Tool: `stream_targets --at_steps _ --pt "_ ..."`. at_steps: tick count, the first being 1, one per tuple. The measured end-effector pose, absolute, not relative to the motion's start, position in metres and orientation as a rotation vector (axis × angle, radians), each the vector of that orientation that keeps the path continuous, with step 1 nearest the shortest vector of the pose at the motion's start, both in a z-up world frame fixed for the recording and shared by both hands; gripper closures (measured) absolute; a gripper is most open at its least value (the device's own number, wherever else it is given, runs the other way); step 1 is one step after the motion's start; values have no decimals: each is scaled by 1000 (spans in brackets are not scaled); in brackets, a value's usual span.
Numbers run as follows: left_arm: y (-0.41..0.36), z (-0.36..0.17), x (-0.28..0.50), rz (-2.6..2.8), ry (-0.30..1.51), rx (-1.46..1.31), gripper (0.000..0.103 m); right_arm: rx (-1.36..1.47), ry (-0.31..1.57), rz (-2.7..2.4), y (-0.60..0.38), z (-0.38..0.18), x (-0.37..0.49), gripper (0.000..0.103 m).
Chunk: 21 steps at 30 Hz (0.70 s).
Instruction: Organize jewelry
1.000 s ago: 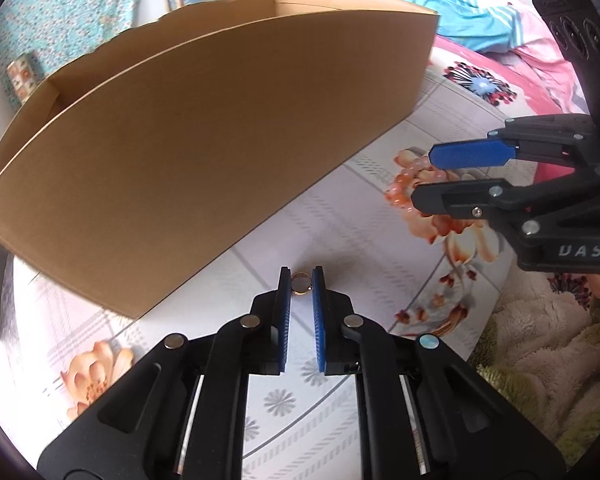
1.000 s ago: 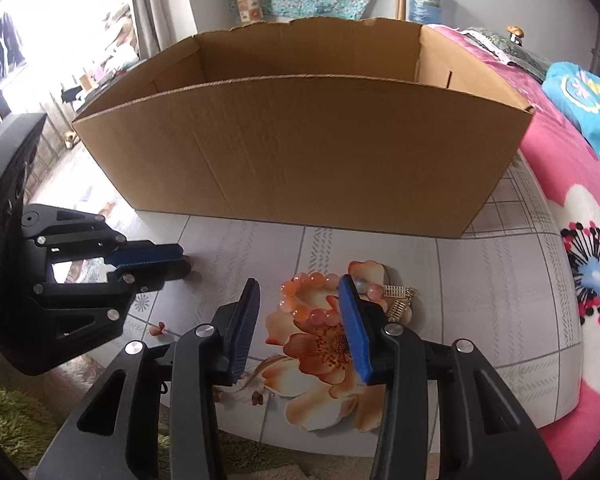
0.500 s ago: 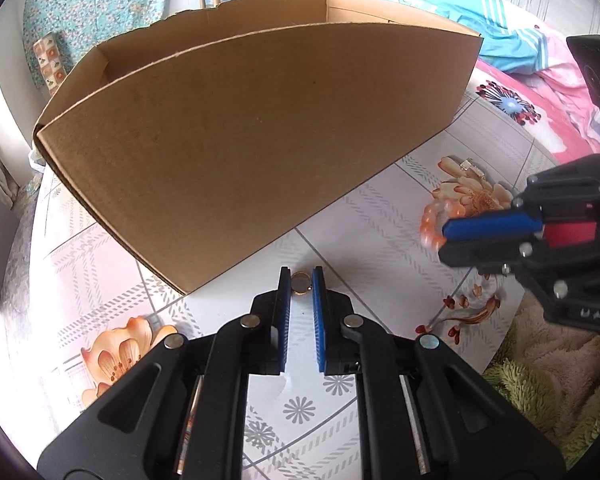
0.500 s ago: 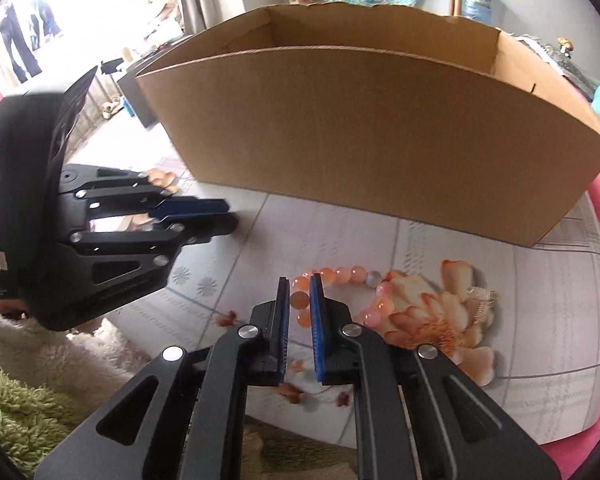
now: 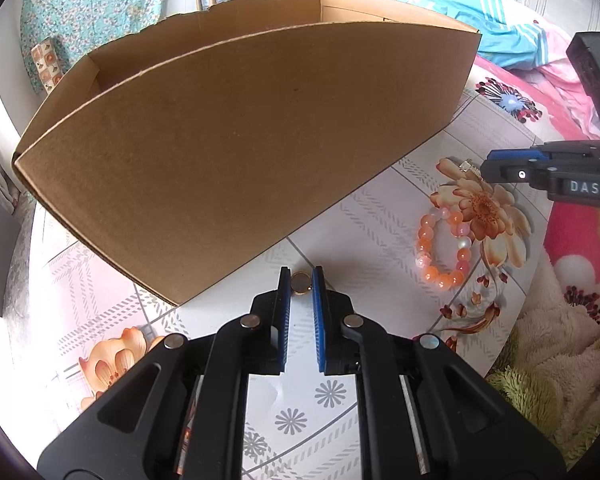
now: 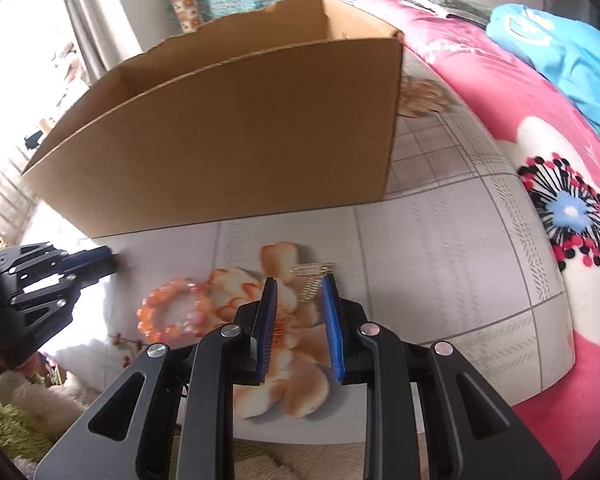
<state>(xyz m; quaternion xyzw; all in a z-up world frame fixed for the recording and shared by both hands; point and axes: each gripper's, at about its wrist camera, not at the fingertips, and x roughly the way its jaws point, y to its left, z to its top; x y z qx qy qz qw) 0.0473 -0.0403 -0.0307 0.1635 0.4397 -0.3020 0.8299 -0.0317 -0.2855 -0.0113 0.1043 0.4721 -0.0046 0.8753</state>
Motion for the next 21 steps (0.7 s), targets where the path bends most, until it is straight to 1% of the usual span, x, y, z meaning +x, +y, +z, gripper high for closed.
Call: stream_targets --at_steps 7,10,12,17,18,21 --pt "-41 -31 47 -639 934 351 93 151 1004 -37 -273 -20 -14 81" --pt "-40 -31 47 -640 934 352 93 100 1008 -43 -267 -22 -15 88" --pt "-41 -32 47 -640 934 352 93 100 1018 -30 -264 -22 -15 94" --pt "-41 -31 47 -641 933 347 93 129 1025 -14 -265 -21 -19 96" --pt "-41 -31 47 -641 932 348 93 146 1027 -9 -268 -20 -19 99" --pt "-41 -31 47 -642 930 350 93 197 1025 11 -269 -21 -21 99"
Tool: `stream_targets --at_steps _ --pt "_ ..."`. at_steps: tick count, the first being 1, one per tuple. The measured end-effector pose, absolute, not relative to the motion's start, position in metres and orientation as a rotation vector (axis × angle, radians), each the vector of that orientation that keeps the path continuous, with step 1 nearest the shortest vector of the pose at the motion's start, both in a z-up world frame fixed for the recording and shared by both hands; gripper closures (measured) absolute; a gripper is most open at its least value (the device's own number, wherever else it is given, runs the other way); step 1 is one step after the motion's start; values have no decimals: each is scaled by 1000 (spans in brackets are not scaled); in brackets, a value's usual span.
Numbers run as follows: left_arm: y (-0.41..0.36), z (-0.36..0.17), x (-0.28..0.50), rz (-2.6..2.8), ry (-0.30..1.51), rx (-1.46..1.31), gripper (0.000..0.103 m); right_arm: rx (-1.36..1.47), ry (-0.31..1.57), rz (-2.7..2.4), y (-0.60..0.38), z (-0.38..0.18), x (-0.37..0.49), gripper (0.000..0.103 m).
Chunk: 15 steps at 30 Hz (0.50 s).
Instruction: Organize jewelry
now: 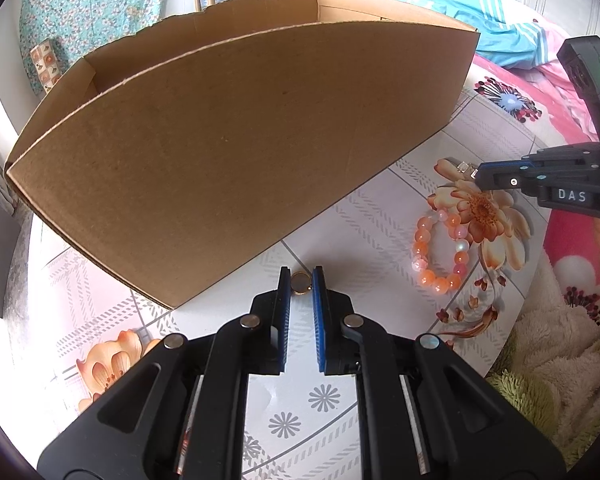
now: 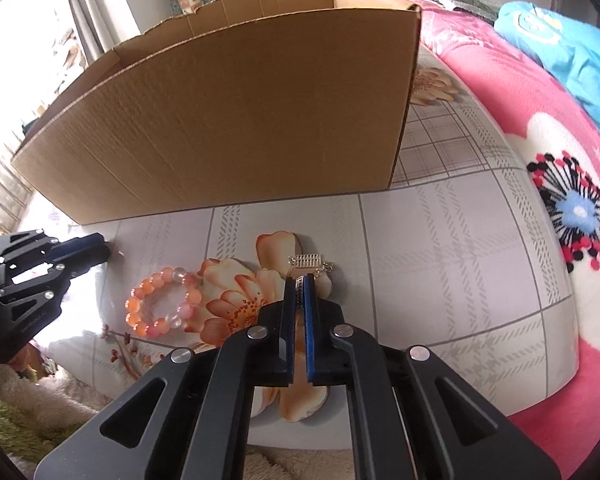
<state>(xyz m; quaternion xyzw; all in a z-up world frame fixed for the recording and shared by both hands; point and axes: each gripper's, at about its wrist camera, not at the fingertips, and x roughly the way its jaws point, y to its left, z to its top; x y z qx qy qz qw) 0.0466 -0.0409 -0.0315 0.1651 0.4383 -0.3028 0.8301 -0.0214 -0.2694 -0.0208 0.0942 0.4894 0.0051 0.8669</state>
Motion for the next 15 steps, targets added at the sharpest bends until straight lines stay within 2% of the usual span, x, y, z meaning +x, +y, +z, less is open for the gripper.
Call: stream_targets --at_steps 15 --pt "-37 -31 44 -658 920 335 93 333 911 49 -279 14 -37 99"
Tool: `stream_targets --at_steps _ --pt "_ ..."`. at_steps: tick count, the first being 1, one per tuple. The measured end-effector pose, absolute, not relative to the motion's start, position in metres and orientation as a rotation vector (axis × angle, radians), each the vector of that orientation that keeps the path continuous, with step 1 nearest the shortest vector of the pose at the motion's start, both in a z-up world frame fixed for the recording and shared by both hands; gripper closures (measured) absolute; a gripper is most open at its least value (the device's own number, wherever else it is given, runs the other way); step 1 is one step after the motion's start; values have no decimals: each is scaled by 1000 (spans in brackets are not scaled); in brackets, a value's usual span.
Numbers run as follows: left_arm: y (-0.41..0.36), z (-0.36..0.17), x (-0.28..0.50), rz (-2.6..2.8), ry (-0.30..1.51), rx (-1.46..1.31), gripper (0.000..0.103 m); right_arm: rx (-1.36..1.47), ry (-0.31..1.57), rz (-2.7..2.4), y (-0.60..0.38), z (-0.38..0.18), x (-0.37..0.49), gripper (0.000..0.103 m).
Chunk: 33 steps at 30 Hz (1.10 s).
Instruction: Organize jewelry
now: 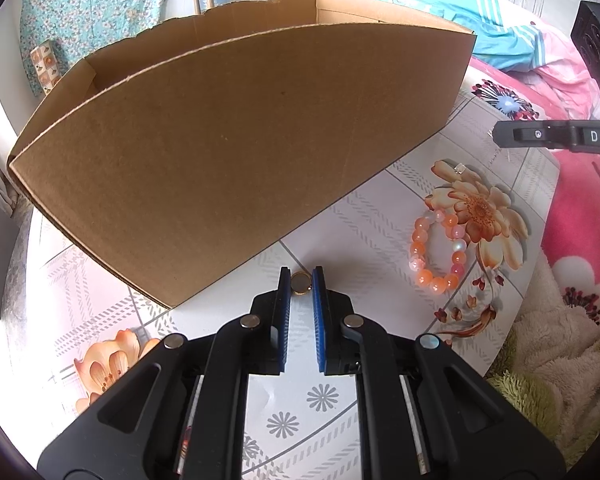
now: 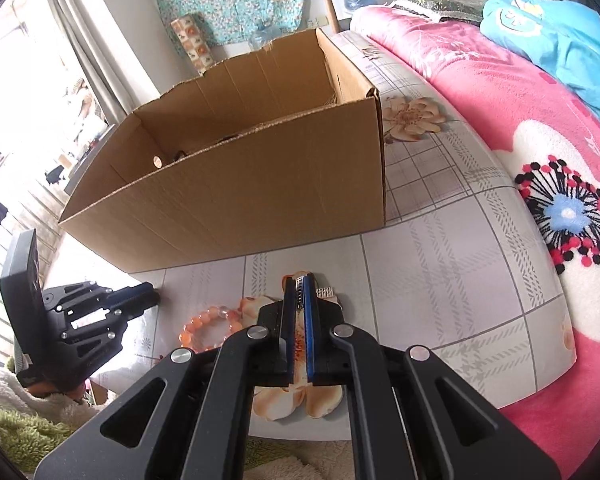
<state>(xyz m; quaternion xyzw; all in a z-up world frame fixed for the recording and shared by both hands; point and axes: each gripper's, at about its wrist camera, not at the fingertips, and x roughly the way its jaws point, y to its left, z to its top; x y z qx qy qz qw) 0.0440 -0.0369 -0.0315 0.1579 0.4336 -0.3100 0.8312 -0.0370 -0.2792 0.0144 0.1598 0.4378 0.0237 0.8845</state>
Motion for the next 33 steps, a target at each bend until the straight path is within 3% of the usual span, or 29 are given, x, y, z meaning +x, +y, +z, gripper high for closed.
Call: stream_targets --at_steps 13,26,33 --pt "-21 -3 35 -719 853 286 93 299 856 77 -270 30 -34 99" --pt "-30 102 29 -964 667 205 93 172 660 161 -264 120 -23 99" --pt "-62 131 97 -1002 789 202 93 154 657 251 -276 145 20 99"
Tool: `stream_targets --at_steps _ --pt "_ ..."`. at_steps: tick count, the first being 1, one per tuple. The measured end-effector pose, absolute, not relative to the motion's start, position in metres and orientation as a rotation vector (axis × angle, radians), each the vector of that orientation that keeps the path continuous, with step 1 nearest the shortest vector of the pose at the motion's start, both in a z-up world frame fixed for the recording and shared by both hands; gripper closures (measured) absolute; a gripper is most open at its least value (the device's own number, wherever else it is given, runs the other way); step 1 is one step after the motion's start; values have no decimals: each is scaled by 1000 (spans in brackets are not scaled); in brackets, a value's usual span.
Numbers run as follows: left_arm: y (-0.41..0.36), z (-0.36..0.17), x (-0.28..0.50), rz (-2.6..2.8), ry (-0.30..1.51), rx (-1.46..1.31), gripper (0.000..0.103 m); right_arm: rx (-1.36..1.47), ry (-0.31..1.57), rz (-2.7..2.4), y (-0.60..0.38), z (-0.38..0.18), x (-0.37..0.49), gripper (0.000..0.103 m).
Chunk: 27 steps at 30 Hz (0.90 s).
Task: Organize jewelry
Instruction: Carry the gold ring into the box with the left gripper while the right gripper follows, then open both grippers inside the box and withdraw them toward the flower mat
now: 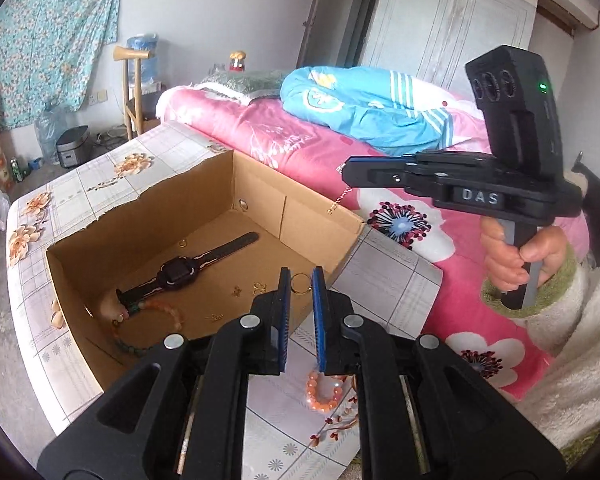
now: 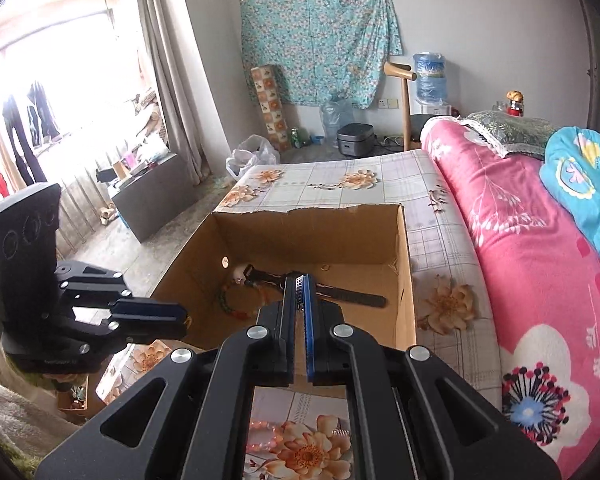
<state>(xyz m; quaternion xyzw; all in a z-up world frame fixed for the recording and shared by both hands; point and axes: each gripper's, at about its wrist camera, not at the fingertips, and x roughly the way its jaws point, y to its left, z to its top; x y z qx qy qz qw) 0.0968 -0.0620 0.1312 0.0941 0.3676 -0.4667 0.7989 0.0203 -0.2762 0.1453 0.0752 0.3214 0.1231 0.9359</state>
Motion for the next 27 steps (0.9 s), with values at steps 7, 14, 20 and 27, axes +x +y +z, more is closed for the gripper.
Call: stream_targets --at_steps 7,14,20,27 --pt "-102 76 199 -932 1150 198 93 129 852 331 -278 116 74 99" --pt "-130 23 248 -859 1371 197 93 39 1078 355 -277 81 110 99" --pt "-153 3 265 -808 1406 248 93 -79 1168 350 -267 68 118 99" --pt "-160 -7 271 -794 1439 239 86 -54 1148 334 -277 76 119 87"
